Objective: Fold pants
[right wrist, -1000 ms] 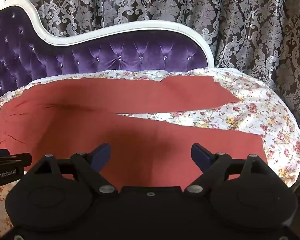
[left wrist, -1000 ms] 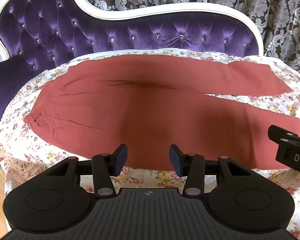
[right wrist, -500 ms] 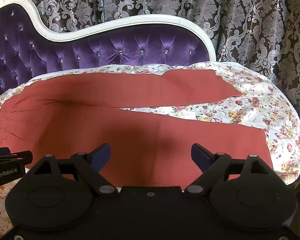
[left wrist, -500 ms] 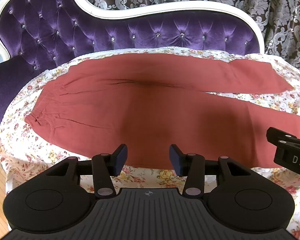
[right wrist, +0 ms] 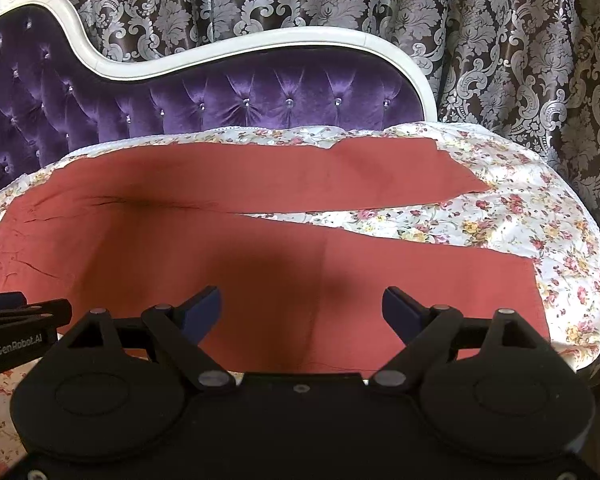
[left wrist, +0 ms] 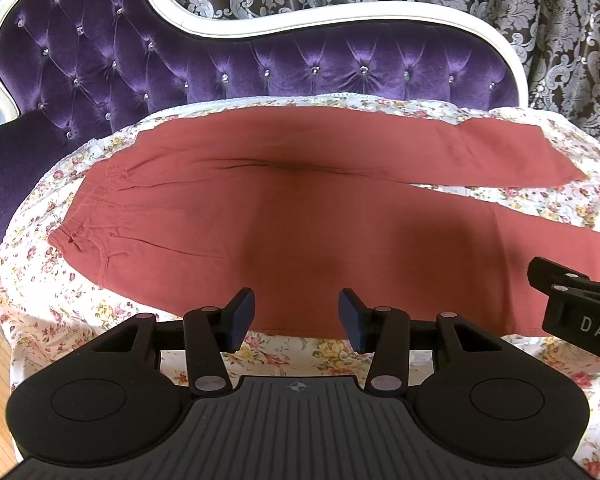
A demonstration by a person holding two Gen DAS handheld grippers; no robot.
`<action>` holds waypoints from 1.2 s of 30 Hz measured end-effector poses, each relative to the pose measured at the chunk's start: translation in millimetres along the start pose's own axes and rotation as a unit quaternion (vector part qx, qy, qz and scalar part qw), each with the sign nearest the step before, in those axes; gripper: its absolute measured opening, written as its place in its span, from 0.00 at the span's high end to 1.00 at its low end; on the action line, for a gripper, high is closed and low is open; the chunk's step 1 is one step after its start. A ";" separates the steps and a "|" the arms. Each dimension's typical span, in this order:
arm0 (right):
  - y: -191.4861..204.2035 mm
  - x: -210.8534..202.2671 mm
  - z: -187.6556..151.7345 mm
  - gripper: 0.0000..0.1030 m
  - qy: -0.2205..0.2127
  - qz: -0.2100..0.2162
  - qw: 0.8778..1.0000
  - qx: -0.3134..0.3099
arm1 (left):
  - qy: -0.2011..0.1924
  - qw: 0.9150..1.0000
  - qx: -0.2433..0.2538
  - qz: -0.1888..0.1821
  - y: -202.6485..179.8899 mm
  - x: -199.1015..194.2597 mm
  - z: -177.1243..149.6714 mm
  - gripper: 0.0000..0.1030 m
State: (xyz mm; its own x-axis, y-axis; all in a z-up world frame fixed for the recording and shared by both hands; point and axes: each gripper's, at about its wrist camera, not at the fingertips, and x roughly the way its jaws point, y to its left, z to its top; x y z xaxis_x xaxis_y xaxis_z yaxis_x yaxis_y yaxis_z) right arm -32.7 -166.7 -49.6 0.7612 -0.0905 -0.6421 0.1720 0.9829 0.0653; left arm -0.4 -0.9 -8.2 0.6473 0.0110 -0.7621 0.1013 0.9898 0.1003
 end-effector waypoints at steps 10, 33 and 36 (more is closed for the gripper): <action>0.4 1.5 -0.8 0.14 0.004 0.000 1.000 0.001 | 0.001 1.000 -0.001 -0.001 0.4 0.8 -0.2 0.56; -0.7 4.5 -0.8 0.14 0.019 -0.002 1.000 0.002 | 0.009 1.000 -0.007 -0.005 3.6 3.9 -0.2 0.56; -0.6 5.2 -0.2 0.14 0.021 -0.003 1.000 0.003 | 0.011 1.000 -0.009 -0.007 2.9 4.7 0.2 0.56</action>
State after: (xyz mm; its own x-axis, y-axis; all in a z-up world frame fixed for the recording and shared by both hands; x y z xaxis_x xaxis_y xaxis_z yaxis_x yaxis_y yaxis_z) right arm -28.9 -167.7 -53.2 0.7336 -0.0905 -0.6735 0.1808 0.9814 0.0650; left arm 3.1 2.0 -11.4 0.6293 0.0009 -0.7772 0.0960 0.9923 0.0788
